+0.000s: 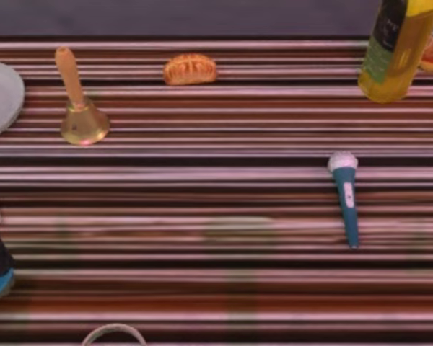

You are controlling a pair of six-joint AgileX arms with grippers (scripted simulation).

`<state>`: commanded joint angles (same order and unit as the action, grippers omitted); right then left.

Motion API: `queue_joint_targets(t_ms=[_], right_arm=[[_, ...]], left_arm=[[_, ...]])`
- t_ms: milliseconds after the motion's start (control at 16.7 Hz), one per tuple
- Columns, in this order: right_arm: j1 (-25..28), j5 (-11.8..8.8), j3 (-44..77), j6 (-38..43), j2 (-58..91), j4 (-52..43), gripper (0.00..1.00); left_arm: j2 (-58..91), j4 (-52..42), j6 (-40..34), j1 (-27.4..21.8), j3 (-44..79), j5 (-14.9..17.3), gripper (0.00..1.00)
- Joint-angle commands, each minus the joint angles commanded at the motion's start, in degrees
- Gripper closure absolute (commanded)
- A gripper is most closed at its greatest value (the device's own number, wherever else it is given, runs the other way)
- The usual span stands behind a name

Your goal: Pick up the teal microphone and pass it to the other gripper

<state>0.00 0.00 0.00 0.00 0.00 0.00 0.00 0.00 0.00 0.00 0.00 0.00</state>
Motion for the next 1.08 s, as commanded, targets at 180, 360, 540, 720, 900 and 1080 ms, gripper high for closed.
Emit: queue_joint_targets(t_ms=[180,360,540,720,900,1080], right_arm=[[0.2,0.0,0.6,0.2,0.6,-0.4,0.00],[2.0,0.1,5.6,2.0,6.0,-3.5,0.00],[4.8,0.5,14.1,5.1,16.9,-9.3,0.00],[8.4,1.0,24.7,9.0,32.9,-16.9,0.00],[12.4,1.5,35.9,13.2,51.7,-25.4,0.00],[16.4,2.0,46.9,17.4,70.2,-33.9,0.00]], left_arm=[[0.0,0.0,0.0,0.0,0.0,0.0,0.00],[0.0,0.0,0.0,0.0,0.0,0.0,0.00],[0.0,0.0,0.0,0.0,0.0,0.0,0.00],[0.0,0.0,0.0,0.0,0.0,0.0,0.00],[0.0,0.0,0.0,0.0,0.0,0.0,0.00],[0.0,0.0,0.0,0.0,0.0,0.0,0.00]])
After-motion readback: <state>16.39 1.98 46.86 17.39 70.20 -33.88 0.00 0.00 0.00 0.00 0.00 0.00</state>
